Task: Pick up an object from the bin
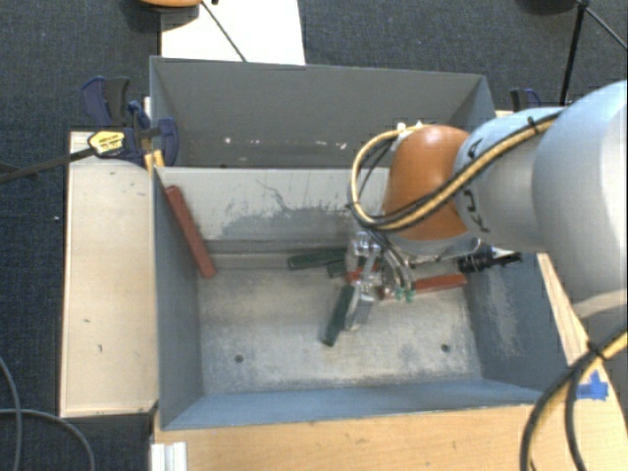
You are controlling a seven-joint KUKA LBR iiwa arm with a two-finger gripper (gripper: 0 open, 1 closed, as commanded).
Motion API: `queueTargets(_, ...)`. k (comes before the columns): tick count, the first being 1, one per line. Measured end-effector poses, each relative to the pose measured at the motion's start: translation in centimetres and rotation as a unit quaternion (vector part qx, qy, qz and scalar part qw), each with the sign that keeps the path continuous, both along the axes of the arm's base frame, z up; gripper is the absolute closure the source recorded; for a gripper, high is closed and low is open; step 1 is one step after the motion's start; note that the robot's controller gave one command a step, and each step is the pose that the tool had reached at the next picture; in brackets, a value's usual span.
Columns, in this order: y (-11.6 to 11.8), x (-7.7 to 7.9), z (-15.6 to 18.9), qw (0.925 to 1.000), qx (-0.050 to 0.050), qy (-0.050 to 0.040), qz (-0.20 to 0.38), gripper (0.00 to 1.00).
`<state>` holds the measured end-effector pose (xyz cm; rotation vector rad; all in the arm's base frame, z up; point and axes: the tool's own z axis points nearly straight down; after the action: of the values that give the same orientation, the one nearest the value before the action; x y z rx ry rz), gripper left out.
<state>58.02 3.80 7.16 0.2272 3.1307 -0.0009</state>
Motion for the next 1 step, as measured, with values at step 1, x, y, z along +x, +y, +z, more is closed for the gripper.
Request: queueTargets(1,6.29,0.77,-0.07,0.9752,0.001,-0.0014,0.221,1.0)
